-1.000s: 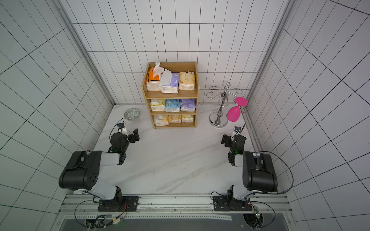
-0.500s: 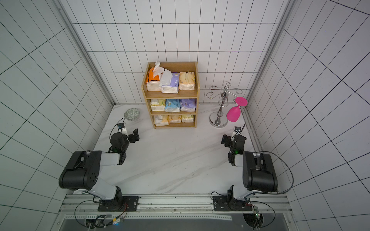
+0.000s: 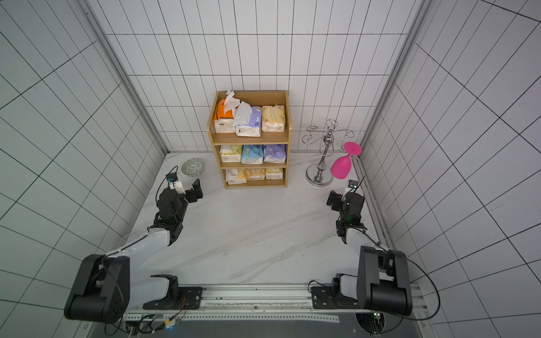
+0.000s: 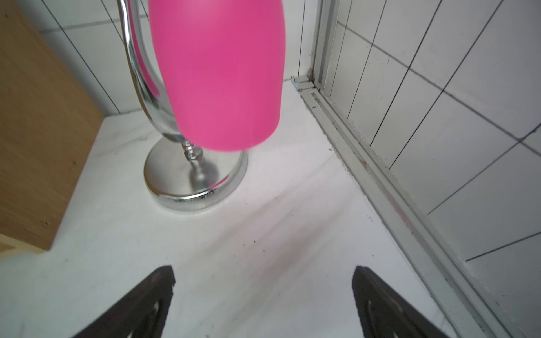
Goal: Remove the tissue boxes from the shelf
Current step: Pick up a box of tissues from the shelf.
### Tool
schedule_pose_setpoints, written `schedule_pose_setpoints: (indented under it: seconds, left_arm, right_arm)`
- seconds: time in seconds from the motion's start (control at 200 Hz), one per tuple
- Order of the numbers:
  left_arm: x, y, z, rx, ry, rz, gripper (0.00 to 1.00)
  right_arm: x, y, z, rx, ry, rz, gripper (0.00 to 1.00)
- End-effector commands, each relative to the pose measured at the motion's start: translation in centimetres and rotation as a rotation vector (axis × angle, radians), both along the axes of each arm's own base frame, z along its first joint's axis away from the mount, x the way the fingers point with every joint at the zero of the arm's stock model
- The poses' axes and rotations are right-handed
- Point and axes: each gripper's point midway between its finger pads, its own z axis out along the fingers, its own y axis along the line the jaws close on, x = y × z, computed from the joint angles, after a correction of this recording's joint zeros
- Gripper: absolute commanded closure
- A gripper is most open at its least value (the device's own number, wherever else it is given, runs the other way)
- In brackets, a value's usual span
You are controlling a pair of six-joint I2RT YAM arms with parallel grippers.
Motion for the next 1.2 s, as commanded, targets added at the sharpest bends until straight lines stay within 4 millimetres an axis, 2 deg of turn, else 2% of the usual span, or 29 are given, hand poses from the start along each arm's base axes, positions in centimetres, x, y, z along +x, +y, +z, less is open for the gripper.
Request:
schedule_pose_setpoints:
  seconds: [0.0,0.11,0.175,0.24,0.33,0.38,0.445,0.64,0.83,0.885,0.994,1.084,1.194]
  left_arm:
    - [-1.4,0.4,1.9,-0.216,0.056,0.062,0.02]
    - [-2.4,-1.7,6.3,-0.371,0.048,-0.038,0.02]
    - [-2.9,-3.2,9.6,-0.425,0.050,-0.119,0.02]
    - [-3.4,-4.9,13.5,-0.421,0.048,-0.228,0.02]
    - [-4.1,-6.2,18.2,-0.380,0.059,-0.311,0.02]
    - [-4.2,-6.8,20.2,-0.351,0.055,-0.358,0.02]
    - [-3.9,-7.1,21.7,-0.337,0.061,-0.372,0.02]
    - [-1.4,-8.7,22.6,-0.409,0.052,-0.442,0.02]
    - [1.0,-10.4,23.0,-0.425,0.036,-0.535,0.02]
    - [1.4,-10.4,22.2,-0.417,0.033,-0.537,0.02]
    - [1.7,-10.1,20.1,-0.392,0.019,-0.526,0.02]
    - [1.9,-10.1,18.8,-0.388,0.023,-0.543,0.02]
    - [2.0,-9.9,19.1,-0.457,0.024,-0.569,0.02]
  right_arm:
    - [-1.7,0.8,1.1,0.142,0.062,-0.029,0.01]
    - [-3.5,3.1,4.3,0.230,-0.015,0.083,0.01]
    - [-4.6,4.0,6.3,0.285,-0.025,0.121,0.02]
    - [-5.6,5.1,8.0,0.324,-0.019,0.168,0.03]
    - [-6.8,6.5,10.0,0.397,-0.005,0.192,0.07]
    - [-7.4,7.7,11.1,0.435,-0.015,0.221,0.09]
    - [-7.9,9.5,12.7,0.451,-0.033,0.267,0.12]
    - [-8.4,14.9,18.1,0.448,-0.047,0.385,0.14]
    - [-7.1,21.3,22.6,0.464,-0.086,0.575,0.18]
    - [-6.3,23.6,23.7,0.454,-0.077,0.630,0.19]
    - [-4.6,26.8,25.3,0.410,-0.063,0.700,0.20]
    - [-2.8,28.5,26.4,0.390,-0.075,0.723,0.24]
    - [-0.5,30.0,26.9,0.377,-0.085,0.730,0.26]
